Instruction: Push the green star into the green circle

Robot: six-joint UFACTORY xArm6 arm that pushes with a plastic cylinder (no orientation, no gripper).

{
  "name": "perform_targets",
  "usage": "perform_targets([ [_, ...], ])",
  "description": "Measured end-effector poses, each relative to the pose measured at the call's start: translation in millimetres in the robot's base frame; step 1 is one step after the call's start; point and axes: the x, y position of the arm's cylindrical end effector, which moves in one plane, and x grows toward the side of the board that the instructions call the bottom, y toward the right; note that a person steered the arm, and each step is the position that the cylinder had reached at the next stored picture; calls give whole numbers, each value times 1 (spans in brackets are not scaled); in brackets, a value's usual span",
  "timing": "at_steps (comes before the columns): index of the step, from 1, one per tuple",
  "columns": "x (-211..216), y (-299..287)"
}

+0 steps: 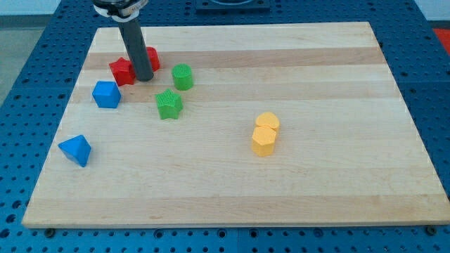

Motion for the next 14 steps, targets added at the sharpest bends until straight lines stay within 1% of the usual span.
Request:
perform_targets([
  [2,24,-5],
  [3,34,-31],
  [4,33,-64],
  [5,10,-68],
  [6,-17,-40],
  [7,-20,-27],
  [8,12,-42],
  [9,38,-42],
  [10,51,-42],
  [11,25,-41],
  [12,3,-17],
  [14,-1,68],
])
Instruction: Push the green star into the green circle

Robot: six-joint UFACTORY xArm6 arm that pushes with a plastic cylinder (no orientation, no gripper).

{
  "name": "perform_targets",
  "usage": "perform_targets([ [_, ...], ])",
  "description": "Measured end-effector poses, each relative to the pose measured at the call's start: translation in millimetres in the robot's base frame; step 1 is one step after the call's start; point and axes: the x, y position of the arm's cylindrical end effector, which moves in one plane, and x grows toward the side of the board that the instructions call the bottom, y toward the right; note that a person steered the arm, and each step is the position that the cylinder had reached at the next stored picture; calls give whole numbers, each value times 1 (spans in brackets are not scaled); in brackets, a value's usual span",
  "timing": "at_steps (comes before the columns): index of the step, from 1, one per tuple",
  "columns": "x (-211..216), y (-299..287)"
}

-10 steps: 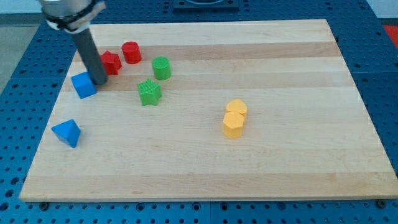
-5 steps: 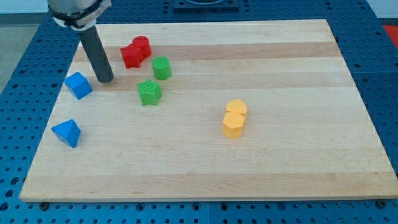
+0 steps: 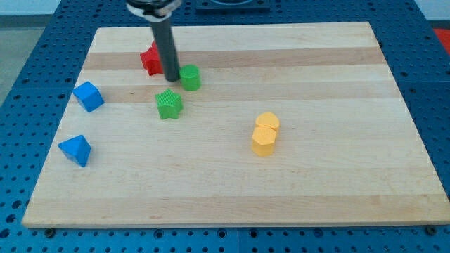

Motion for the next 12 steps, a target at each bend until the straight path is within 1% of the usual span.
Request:
perform_targets([
  [1,5,34],
  [2,6,50],
  [3,6,7],
  [4,19,-49],
  [5,46,-65],
  [6,84,-73],
  [7,98,-62],
  [9,55,7],
  [10,52,21],
  [11,60,-11],
  [12,51,-51],
])
